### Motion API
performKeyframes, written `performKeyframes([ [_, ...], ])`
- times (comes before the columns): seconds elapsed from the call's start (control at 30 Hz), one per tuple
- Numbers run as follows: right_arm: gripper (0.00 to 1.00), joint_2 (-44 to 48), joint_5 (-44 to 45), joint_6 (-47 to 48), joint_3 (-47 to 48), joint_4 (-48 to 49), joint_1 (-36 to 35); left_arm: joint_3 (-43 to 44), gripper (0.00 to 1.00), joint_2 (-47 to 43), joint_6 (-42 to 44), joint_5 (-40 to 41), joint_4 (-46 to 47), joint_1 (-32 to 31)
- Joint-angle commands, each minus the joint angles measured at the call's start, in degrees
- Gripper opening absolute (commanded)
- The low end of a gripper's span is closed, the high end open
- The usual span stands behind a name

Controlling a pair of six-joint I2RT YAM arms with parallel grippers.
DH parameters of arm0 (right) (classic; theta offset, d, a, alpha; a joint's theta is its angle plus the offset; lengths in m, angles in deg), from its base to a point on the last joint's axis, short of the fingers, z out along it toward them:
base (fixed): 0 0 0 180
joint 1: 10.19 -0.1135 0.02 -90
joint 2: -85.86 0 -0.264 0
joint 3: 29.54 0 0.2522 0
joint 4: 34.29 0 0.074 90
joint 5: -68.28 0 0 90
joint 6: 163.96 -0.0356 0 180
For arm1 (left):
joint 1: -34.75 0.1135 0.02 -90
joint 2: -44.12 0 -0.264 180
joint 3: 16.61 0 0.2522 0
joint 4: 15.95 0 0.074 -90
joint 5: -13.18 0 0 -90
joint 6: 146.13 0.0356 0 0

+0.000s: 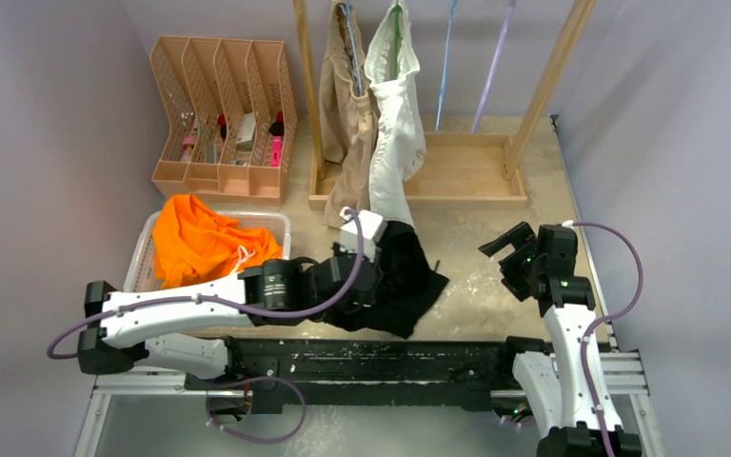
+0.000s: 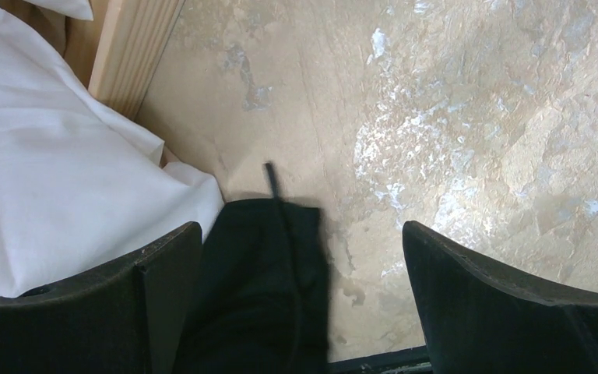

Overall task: Remove the shorts from the hanger
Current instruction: Pick up the shorts at the center of the board, then place the shorts in the basket.

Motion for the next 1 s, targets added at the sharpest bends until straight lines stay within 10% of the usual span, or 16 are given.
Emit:
performKeyframes([
  [0.0,1.0,0.8,-1.3,0.4,1.9,1.2,-0.2,2.6,0.0,-6.9,-6.9,14.7,-8.0,-0.2],
  [0.43,0.99,1.4,4.8,2.1,7.0,-0.2,-0.2,17.0,0.0,-7.4,-15.7,46.9,-34.9,0.7],
  [0.67,1.0,1.5,5.1,3.2,8.7,-1.2,-0.1,24.2,0.0,-5.5,3.3,38.0,-25.2,19.0],
  [0.97,1.0,2.7,5.2,3.6,7.9,-1.2,-0.1,39.6,0.0,-4.5,2.4,46.4,-35.2,20.7],
])
